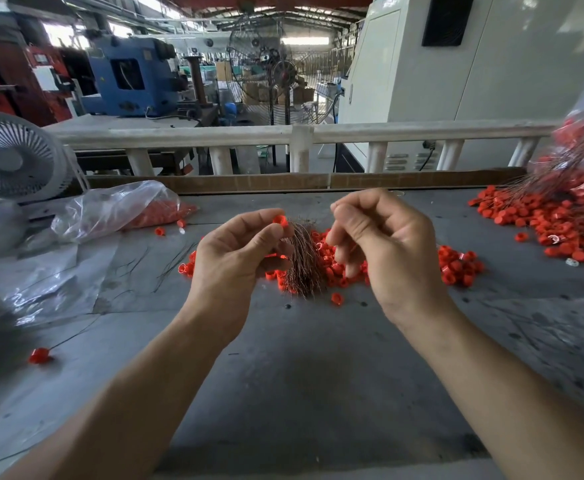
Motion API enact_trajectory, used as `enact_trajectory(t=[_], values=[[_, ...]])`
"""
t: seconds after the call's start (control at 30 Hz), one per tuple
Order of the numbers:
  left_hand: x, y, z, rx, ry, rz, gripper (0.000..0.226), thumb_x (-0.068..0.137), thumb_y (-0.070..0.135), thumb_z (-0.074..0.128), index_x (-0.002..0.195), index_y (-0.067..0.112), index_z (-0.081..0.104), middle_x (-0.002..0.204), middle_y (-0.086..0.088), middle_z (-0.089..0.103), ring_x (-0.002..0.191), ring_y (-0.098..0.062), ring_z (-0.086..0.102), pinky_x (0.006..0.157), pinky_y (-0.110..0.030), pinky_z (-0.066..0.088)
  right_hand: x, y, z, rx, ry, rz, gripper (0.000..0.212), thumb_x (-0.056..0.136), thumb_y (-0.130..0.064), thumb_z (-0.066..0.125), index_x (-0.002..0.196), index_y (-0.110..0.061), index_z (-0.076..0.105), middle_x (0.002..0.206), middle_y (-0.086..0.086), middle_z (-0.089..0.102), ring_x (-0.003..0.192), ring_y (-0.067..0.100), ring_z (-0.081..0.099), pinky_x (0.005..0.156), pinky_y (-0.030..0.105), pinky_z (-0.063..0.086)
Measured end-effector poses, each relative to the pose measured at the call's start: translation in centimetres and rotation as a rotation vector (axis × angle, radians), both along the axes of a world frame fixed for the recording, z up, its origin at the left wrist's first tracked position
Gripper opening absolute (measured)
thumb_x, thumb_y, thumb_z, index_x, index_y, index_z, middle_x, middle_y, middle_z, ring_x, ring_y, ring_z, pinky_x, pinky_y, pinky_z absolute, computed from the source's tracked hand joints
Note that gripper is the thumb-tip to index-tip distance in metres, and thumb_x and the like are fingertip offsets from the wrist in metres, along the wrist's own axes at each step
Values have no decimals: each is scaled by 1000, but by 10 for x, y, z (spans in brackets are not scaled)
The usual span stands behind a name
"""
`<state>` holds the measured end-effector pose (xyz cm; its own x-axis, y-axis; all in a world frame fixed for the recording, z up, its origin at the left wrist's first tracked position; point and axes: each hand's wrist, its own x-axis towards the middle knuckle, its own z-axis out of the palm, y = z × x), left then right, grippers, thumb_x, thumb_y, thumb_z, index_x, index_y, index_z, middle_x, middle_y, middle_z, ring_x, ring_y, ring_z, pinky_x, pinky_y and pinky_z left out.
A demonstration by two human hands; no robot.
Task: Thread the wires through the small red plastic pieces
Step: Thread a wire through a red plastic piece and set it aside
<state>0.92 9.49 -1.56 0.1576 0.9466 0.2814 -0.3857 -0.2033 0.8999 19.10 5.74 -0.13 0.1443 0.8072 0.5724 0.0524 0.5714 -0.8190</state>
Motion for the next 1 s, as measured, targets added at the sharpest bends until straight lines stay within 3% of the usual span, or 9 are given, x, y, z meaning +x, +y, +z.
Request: enact_trajectory(t=[0.13, 0.33, 0.57, 0.7, 0.8, 0.87, 1.0], values=[[3, -1, -3, -20, 39, -51, 31, 84, 13, 67, 114, 6, 73, 96, -12, 73, 80, -21, 67, 73, -32, 58, 2, 0, 1, -79, 16, 31, 10, 98, -17, 65, 91, -13, 70, 67, 3, 66, 49, 15, 49, 40, 22, 37], [5, -3, -3, 5, 100, -128, 30, 81, 14, 69, 109, 14, 78, 95, -11, 74, 79, -18, 67, 75, -27, 57, -2, 2, -11, -131, -330, -55, 12, 96, -18, 70, 85, -21, 73, 66, -1, 66, 53, 2, 52, 54, 15, 41], [2, -2, -4, 59, 142, -163, 30, 80, 13, 72, 108, 19, 80, 99, -15, 68, 83, -19, 65, 80, -28, 57, -5, 1, -11, -100, -358, -57, 11, 97, -19, 69, 86, -23, 72, 68, -3, 68, 61, 5, 61, 59, 15, 47], [0, 0, -5, 84, 178, -144, 30, 83, 16, 71, 111, 19, 79, 99, -17, 66, 85, -23, 63, 80, -30, 56, -5, 0, -10, -82, -322, -53, 13, 98, -16, 67, 87, -20, 71, 65, -1, 65, 55, 4, 56, 56, 11, 41], [-1, 1, -6, 123, 243, -126, 31, 87, 15, 68, 117, 20, 76, 98, -26, 65, 85, -26, 60, 82, -35, 57, -5, 1, -9, -87, -303, -81, 12, 97, -14, 67, 86, -17, 71, 65, 3, 64, 55, 6, 55, 57, 20, 44], [-1, 1, -7, 152, 292, -118, 32, 93, 10, 64, 120, 23, 75, 103, -32, 64, 85, -28, 59, 84, -38, 57, -3, 1, -9, -90, -334, -99, 12, 97, -15, 68, 86, -18, 71, 67, 4, 66, 61, 18, 61, 60, 30, 51], [-2, 0, -7, 175, 337, -120, 36, 99, 3, 57, 124, 24, 74, 103, -29, 66, 86, -29, 59, 83, -40, 58, -2, -1, -8, -96, -370, -86, 12, 96, -17, 69, 85, -19, 72, 68, 3, 67, 65, 24, 62, 62, 34, 52]])
